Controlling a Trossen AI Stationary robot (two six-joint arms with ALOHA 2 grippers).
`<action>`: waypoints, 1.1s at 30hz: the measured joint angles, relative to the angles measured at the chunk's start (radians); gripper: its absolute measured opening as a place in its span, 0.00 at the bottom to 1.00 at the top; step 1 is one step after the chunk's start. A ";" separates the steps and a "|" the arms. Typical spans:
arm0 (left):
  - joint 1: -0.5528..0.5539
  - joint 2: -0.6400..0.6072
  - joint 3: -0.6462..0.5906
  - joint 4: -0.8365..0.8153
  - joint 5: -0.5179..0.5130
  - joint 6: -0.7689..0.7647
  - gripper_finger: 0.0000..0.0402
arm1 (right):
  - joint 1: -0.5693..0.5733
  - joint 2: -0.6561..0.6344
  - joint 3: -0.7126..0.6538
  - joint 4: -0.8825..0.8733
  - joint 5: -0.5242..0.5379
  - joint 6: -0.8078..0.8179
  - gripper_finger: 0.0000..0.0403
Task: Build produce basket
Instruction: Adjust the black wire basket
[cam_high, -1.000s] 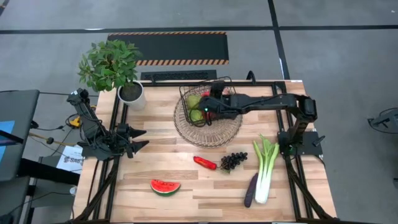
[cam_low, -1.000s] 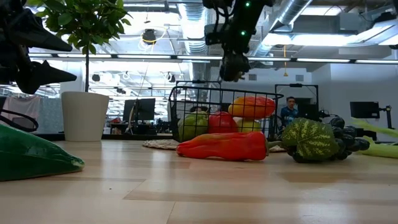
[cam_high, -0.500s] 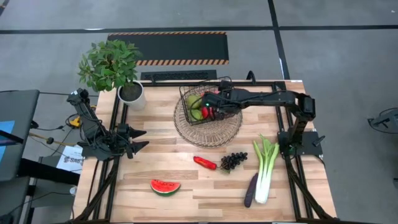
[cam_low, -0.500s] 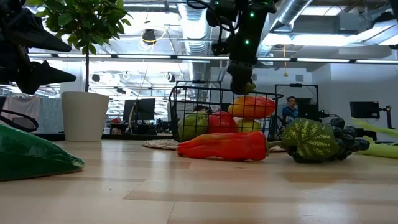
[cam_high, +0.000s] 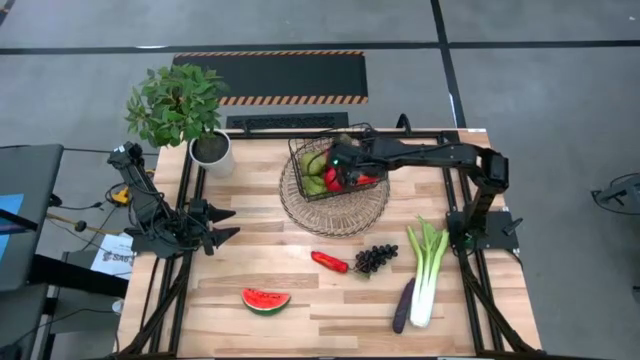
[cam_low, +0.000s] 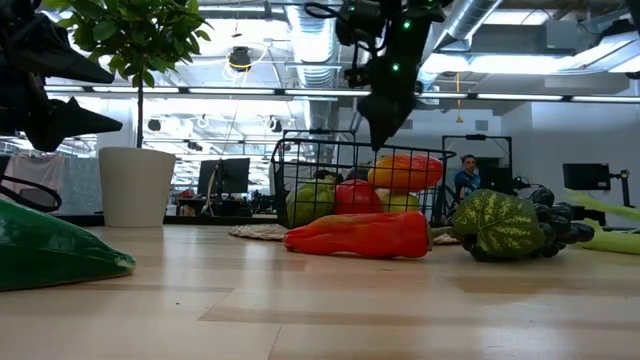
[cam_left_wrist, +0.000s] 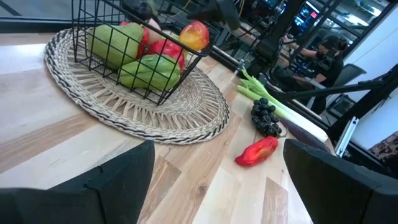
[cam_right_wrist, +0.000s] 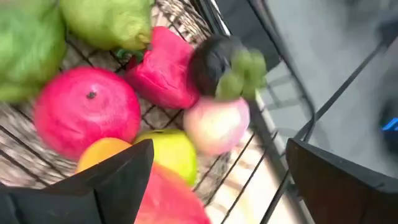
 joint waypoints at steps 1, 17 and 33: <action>0.000 0.000 0.000 0.000 0.004 0.000 0.85 | -0.008 -0.009 0.000 -0.014 -0.012 0.050 0.95; 0.000 0.000 0.000 0.000 0.032 -0.002 0.85 | -0.120 -0.053 -0.002 -0.266 -0.204 0.468 0.94; 0.000 0.000 0.000 0.000 0.035 -0.018 0.85 | -0.138 -0.053 -0.078 -0.260 -0.265 0.583 0.72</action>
